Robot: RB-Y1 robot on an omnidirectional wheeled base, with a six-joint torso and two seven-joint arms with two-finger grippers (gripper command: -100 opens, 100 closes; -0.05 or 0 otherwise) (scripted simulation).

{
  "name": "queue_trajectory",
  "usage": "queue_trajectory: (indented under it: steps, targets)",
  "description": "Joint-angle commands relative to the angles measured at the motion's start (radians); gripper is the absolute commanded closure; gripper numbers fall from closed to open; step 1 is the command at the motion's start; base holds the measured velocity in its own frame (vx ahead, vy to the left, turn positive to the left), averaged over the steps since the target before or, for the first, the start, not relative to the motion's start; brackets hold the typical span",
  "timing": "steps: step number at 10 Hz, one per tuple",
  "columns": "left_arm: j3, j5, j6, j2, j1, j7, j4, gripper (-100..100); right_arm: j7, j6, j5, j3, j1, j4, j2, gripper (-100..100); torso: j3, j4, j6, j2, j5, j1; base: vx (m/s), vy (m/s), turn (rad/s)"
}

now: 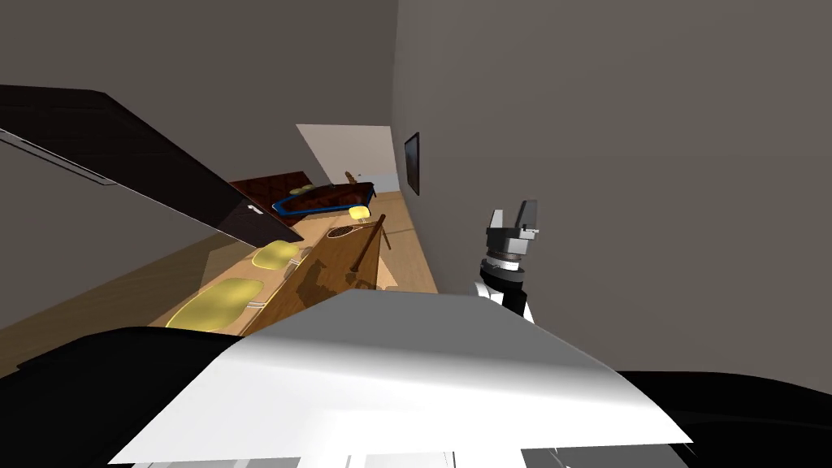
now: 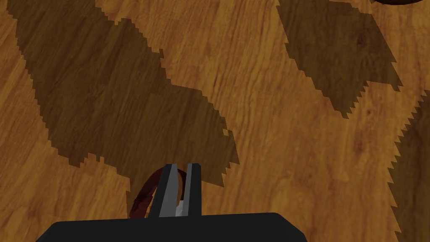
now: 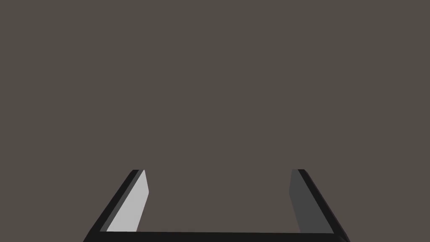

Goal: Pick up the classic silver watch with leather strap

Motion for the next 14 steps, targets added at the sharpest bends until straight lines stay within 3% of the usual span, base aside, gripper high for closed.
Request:
queue_trajectory:
  steps: [1, 2, 3, 4, 10, 11, 12, 13, 14]
  targets:
    - [0.0, 0.0, 0.0, 0.0, 0.0, 0.0, 0.0, 100, 0.0, 0.0, 0.0, 0.0, 0.0, 0.0, 0.0, 0, 0.0, 0.0, 0.0, 0.0, 0.0, 0.0, 0.0, 0.0, 0.0]
    - [0.0, 0.0, 0.0, 0.0, 0.0, 0.0, 0.0, 100, 0.0, 0.0, 0.0, 0.0, 0.0, 0.0, 0.0, 0, 0.0, 0.0, 0.0, 0.0, 0.0, 0.0, 0.0, 0.0, 0.0]
    - [0.0, 0.0, 0.0, 0.0, 0.0, 0.0, 0.0, 0, 0.0, 0.0, 0.0, 0.0, 0.0, 0.0, 0.0, 0, 0.0, 0.0, 0.0, 0.0, 0.0, 0.0, 0.0, 0.0, 0.0]
    - [0.001, -0.001, 0.008, 0.001, 0.019, -0.011, -0.034, 100, 0.0, 0.0, 0.0, 0.0, 0.0, 0.0, 0.0, 0, 0.0, 0.0, 0.0, -0.001, 0.0, 0.0, 0.059, -0.01, 0.205]
    - [-0.044, 0.012, 0.02, 0.029, 0.096, -0.029, -0.161, 100, 0.0, 0.0, 0.0, 0.0, 0.0, 0.0, 0.0, 0, -0.003, -0.001, 0.0, -0.006, -0.001, -0.001, 0.084, -0.015, 0.176]
    - [-0.044, 0.012, 0.02, 0.029, 0.096, -0.029, -0.161, 100, 0.0, 0.0, 0.0, 0.0, 0.0, 0.0, 0.0, 0, -0.003, -0.002, 0.0, -0.005, -0.001, -0.002, 0.042, -0.018, 0.049]
    - [-0.059, 0.016, 0.024, 0.039, 0.121, -0.034, -0.204, 100, 0.0, 0.0, 0.0, 0.0, 0.0, 0.0, 0.0, 0, -0.003, -0.001, 0.001, -0.004, 0.0, -0.002, 0.072, -0.012, 0.179]
    - [-0.062, 0.02, 0.019, 0.041, 0.11, -0.027, -0.183, 100, 0.0, 0.0, 0.0, 0.0, 0.0, 0.0, 0.0, 0, -0.003, -0.002, 0.0, -0.005, -0.001, -0.001, 0.039, -0.01, 0.058]
    - [-0.066, 0.021, 0.016, 0.043, 0.113, -0.025, -0.185, 0, 0.0, 0.0, 0.0, 0.0, 0.0, 0.0, 0.0, 0, -0.002, -0.001, 0.001, -0.004, 0.0, -0.001, 0.0, 0.0, 0.0]
